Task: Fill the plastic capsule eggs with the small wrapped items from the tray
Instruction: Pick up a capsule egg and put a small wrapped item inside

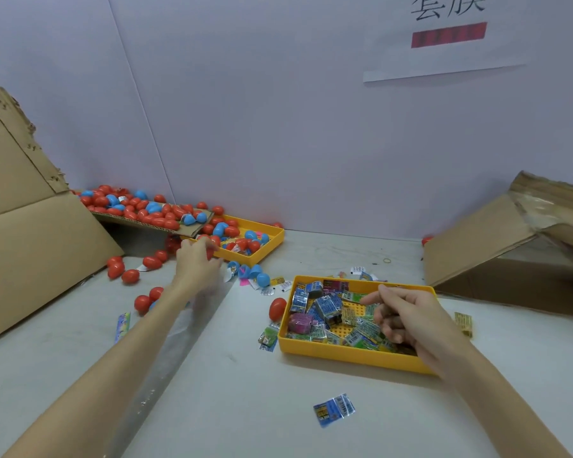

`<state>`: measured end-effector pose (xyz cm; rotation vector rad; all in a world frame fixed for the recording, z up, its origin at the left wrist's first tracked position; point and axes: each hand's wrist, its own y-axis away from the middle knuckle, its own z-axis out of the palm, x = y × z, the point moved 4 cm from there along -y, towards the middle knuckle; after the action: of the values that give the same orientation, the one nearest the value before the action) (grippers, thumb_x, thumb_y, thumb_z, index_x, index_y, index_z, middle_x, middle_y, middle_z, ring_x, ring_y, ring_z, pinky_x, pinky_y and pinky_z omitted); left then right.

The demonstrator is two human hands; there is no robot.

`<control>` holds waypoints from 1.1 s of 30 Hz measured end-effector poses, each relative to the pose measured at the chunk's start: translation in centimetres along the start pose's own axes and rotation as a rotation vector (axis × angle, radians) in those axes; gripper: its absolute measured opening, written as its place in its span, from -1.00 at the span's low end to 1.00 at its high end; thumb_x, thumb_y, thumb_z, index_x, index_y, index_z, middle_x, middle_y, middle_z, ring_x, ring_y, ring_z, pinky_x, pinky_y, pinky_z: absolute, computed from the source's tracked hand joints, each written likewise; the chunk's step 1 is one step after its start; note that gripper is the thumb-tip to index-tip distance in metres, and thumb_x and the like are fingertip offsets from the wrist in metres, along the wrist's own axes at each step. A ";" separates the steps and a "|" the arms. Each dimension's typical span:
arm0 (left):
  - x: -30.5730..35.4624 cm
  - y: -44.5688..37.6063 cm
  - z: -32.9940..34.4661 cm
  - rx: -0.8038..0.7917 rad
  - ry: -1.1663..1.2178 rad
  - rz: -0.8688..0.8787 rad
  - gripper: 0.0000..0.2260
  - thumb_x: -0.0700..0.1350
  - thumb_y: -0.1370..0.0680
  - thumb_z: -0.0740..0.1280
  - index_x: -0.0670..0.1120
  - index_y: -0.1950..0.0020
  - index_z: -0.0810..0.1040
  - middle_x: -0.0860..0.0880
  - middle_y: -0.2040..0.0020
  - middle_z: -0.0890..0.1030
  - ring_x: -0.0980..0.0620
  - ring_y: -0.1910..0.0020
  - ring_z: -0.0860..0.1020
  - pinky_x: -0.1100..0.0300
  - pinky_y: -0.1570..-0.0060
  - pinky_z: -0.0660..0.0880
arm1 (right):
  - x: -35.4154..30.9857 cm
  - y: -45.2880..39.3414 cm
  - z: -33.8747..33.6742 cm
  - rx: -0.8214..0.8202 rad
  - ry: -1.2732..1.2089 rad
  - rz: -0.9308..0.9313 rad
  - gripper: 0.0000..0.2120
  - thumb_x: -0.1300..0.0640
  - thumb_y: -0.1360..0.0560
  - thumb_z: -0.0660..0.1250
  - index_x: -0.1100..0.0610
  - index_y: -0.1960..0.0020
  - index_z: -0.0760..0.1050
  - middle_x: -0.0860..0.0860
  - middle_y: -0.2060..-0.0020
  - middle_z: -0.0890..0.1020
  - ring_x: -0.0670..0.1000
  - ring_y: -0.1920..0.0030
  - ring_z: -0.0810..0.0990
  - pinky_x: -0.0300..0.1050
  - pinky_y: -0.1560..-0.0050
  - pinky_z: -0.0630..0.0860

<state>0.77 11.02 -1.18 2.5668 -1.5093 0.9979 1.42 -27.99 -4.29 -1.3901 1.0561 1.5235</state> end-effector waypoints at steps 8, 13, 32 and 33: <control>14.6 13.5 3.4 -0.336 0.972 0.129 -0.78 -0.08 -0.61 0.40 -0.01 -0.20 0.43 -0.02 0.02 0.73 0.05 0.06 0.72 0.24 0.08 0.64 | -2.2 2.3 1.4 0.030 0.376 -0.471 -0.45 0.12 -0.55 0.47 -0.15 -0.48 0.41 -0.10 -0.08 0.64 -0.09 0.00 0.67 -0.23 0.17 0.60; 17.5 16.7 5.6 -0.552 1.177 0.118 -0.78 -0.02 -0.66 0.32 -0.06 -0.26 0.44 -0.01 -0.04 0.74 0.03 -0.06 0.70 0.20 0.01 0.61 | -3.2 3.7 2.0 0.105 0.661 -0.779 -0.42 0.16 -0.50 0.52 0.06 -0.49 0.45 -0.08 -0.32 0.52 -0.05 -0.36 0.49 -0.01 -0.31 0.54; 16.7 17.3 4.8 -0.465 1.140 0.255 -0.75 -0.04 -0.53 0.50 -0.02 -0.13 0.53 -0.01 -0.03 0.72 0.03 -0.06 0.69 0.26 0.03 0.60 | -4.4 4.7 2.5 0.249 0.774 -0.867 -0.61 0.27 -0.45 0.54 0.22 -0.26 0.61 0.06 -0.07 0.64 0.05 -0.12 0.53 0.13 -0.25 0.51; 16.7 17.3 4.9 -0.469 1.122 0.263 -0.78 -0.04 -0.55 0.47 0.00 -0.14 0.53 0.01 -0.02 0.72 0.06 -0.05 0.69 0.29 0.04 0.59 | -4.4 4.5 2.2 0.239 0.773 -0.856 -0.60 0.21 -0.45 0.55 0.20 -0.26 0.61 0.04 -0.06 0.64 0.04 -0.11 0.54 0.09 -0.22 0.53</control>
<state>-4.68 -12.95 -1.67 1.1113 -1.4227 1.4779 -3.23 -27.49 0.47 -1.9471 0.8254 0.2234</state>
